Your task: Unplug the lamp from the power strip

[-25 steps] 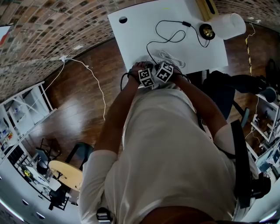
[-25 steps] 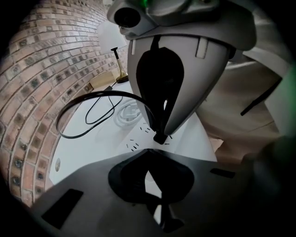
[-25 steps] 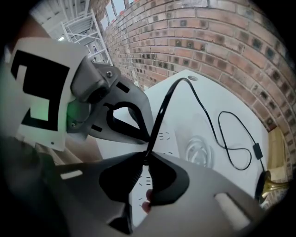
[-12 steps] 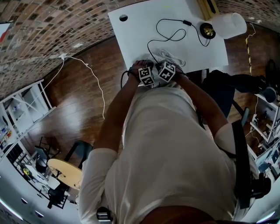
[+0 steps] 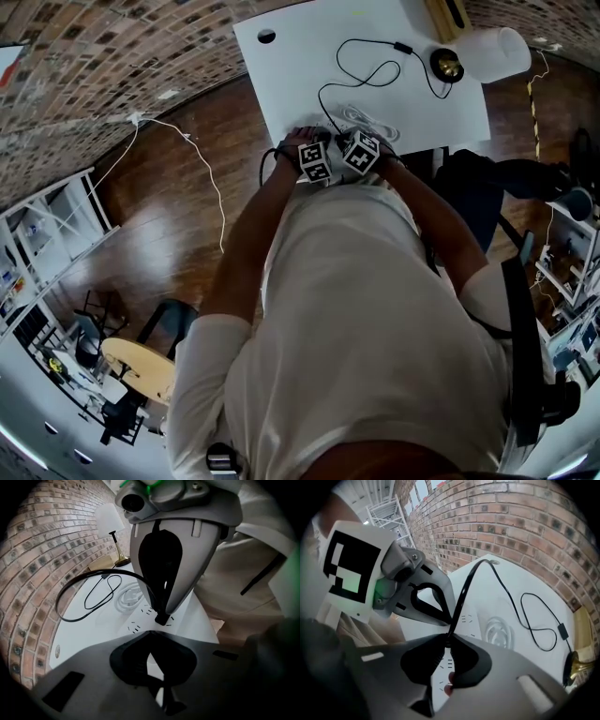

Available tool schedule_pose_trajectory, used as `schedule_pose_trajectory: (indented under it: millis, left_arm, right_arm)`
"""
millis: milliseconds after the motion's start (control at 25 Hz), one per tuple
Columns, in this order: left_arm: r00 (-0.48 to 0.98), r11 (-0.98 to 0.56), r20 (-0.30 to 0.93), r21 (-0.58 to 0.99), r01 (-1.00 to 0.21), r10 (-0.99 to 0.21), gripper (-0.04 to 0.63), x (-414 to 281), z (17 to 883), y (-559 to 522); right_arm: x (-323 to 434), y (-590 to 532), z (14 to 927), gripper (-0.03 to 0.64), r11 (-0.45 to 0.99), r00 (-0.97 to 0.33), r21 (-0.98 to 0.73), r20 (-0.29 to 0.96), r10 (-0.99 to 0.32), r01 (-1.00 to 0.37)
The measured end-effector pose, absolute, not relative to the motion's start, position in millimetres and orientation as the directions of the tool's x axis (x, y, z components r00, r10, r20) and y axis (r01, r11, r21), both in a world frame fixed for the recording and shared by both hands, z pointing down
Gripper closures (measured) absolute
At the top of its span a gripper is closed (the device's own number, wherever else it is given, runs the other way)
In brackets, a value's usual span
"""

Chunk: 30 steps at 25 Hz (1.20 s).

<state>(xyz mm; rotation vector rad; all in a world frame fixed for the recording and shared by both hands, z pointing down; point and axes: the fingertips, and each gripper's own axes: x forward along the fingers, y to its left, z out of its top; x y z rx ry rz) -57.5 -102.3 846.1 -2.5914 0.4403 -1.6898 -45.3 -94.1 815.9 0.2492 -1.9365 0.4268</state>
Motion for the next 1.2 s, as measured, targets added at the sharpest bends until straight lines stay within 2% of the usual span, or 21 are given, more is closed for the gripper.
schedule_pose_trajectory:
  millis: [240,440,680,880,1200]
  left_arm:
    - [0.383,-0.960,0.892,-0.160,-0.229,-0.240,0.609,-58.6,845.2,-103.1]
    - [0.388,-0.968,0.895,-0.149,-0.203,-0.219,0.609,-56.1,845.3,-100.5]
    - [0.390,-0.963,0.893,-0.142,-0.228,-0.224,0.609,-56.1,846.0,-101.0]
    - [0.399,-0.968,0.892,-0.135,-0.214,-0.213,0.609,-56.3,845.1,-99.7]
    - [0.402,-0.967,0.890,-0.135,-0.217,-0.214,0.609,-54.8,844.8,-101.5]
  right_arm:
    - [-49.0,-94.7,816.5,0.580,0.919,-0.293,-0.218,0.948,0.120,-0.328]
    - [-44.3,-92.3,812.4,0.581,0.914,-0.381,-0.186,0.924,0.038,-0.360]
    - [-46.8,-92.6,816.7,0.581,0.929,-0.270,-0.187,0.958,0.100,-0.321]
    - [-44.4,-90.4,810.7,0.583,0.929,-0.353,-0.167,0.935,0.042,-0.331]
    - [-43.5,-93.3,812.8,0.583,0.930,-0.277,-0.164,0.958,0.071,-0.329]
